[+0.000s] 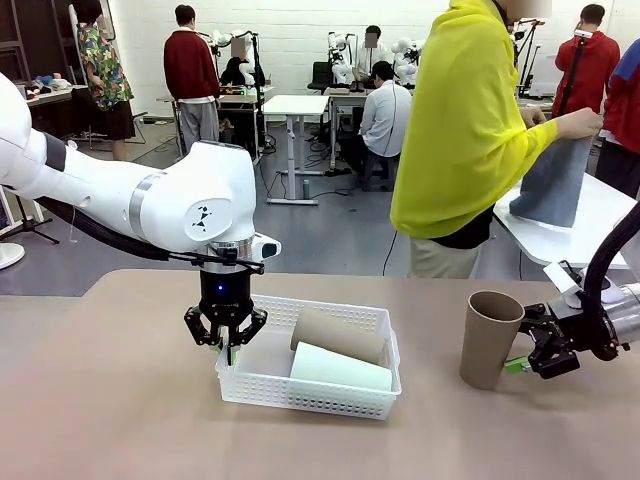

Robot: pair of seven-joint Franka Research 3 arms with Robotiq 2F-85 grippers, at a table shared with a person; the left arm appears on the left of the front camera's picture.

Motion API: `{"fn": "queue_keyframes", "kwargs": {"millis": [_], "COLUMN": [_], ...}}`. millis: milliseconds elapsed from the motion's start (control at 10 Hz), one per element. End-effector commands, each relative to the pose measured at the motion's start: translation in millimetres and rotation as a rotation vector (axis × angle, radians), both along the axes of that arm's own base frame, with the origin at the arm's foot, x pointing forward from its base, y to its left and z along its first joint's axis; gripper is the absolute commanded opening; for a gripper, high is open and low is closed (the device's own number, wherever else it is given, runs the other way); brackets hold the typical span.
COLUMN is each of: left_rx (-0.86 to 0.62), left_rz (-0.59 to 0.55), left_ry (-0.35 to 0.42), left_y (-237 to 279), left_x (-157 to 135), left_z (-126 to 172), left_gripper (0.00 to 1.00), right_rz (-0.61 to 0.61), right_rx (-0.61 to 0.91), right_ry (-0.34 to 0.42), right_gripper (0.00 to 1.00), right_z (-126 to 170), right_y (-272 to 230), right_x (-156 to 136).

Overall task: Clean and organize the cups into the basket.
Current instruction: Pick up the Reusable plastic cup from the right side of the table and stack it inside the Organizing basket in the center of the table.

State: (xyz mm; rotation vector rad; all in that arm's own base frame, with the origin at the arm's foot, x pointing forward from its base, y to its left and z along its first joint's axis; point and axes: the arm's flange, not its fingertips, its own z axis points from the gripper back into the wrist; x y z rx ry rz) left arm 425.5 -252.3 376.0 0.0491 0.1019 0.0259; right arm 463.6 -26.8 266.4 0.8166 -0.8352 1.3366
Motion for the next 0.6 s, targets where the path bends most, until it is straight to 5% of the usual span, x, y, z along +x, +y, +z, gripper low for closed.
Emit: {"fn": "queue_keyframes", "kwargs": {"millis": [0, 500], "left_rx": [0.001, 0.001], "left_rz": [0.001, 0.001], "left_ry": [-0.010, -0.010], "left_y": [1, 1], "left_x": [1, 1], "left_z": [3, 3], "left_gripper": [0.00, 0.00], "right_rz": [-0.021, 0.030], "right_rx": [0.047, 0.138], "right_ry": [0.003, 0.051], "right_gripper": [1.00, 1.00], "right_z": [0, -4], "right_y": [8, 28], "right_x": [12, 25]}}
